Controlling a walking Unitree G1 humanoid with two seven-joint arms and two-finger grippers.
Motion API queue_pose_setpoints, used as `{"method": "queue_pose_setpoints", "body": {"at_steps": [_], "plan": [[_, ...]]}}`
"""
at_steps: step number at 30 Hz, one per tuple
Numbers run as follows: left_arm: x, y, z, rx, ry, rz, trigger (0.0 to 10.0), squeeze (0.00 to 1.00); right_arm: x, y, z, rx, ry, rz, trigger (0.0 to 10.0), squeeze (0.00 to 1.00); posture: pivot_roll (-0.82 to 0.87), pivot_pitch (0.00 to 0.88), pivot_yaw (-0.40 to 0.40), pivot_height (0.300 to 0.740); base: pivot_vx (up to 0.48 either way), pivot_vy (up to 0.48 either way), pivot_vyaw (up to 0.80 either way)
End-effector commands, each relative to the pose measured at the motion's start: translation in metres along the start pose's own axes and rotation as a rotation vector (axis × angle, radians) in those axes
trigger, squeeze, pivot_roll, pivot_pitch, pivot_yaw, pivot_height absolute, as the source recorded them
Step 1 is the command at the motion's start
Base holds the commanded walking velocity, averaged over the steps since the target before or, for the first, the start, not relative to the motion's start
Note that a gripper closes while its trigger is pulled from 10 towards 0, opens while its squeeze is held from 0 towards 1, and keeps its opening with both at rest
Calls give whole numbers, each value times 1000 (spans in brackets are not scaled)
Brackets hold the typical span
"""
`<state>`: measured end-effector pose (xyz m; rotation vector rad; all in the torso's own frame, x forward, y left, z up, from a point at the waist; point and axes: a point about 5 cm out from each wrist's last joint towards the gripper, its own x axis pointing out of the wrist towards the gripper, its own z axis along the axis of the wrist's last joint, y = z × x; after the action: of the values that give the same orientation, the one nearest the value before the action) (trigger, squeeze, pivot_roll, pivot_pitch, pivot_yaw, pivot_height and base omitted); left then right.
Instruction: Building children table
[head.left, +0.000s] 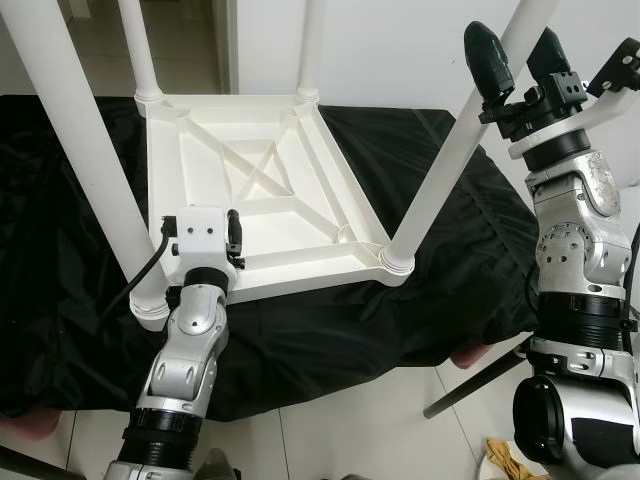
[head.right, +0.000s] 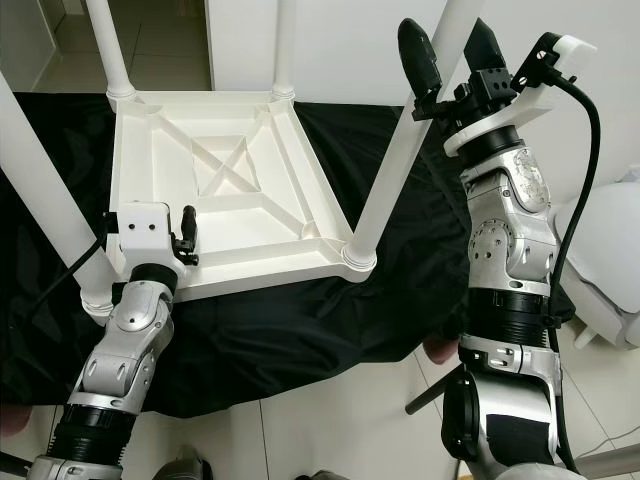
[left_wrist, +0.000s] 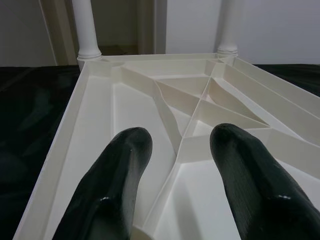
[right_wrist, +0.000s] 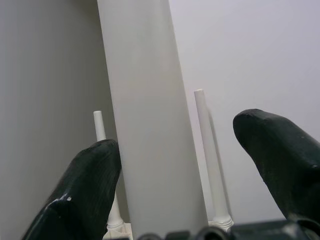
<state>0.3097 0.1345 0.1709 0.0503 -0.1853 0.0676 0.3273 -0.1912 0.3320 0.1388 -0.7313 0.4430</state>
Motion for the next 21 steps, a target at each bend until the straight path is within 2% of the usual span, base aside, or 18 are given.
{"method": "queue_pose_setpoints", "body": {"at_steps": [1,7,14,15,17,18,20,21], "plan": [[0,-3,1,7,-2,-48,10000,0,-5,-4,-6,5,25,-7,10000,0,15,68,-86,740,0,0,0],[0,-4,1,2,-4,-44,10000,0,-23,-5,-31,6,143,-14,10000,0,11,67,-85,740,0,0,0],[1,-5,2,0,-4,-45,10000,0,-21,-1,-29,-1,149,-1,10000,0,6,68,-81,740,0,0,0],[2,-4,2,1,-5,-47,10000,0,-18,-1,-18,-95,109,-10,10000,0,0,74,-78,740,0,0,0],[2,-4,2,1,-5,-47,10000,0,-18,-1,-18,-95,109,-10,10000,0,0,74,-78,740,0,0,0],[2,-4,3,3,-7,-48,10000,0,-20,0,-13,-180,94,-16,10000,0,0,74,-78,740,0,0,0],[2,-4,3,3,-7,-48,10000,0,-20,0,-13,-180,94,-16,10000,0,0,74,-78,740,0,0,0],[2,-3,4,5,-8,-45,10000,0,-26,4,-12,-190,105,-19,10000,0,-1,78,-78,740,0,0,0]]}}
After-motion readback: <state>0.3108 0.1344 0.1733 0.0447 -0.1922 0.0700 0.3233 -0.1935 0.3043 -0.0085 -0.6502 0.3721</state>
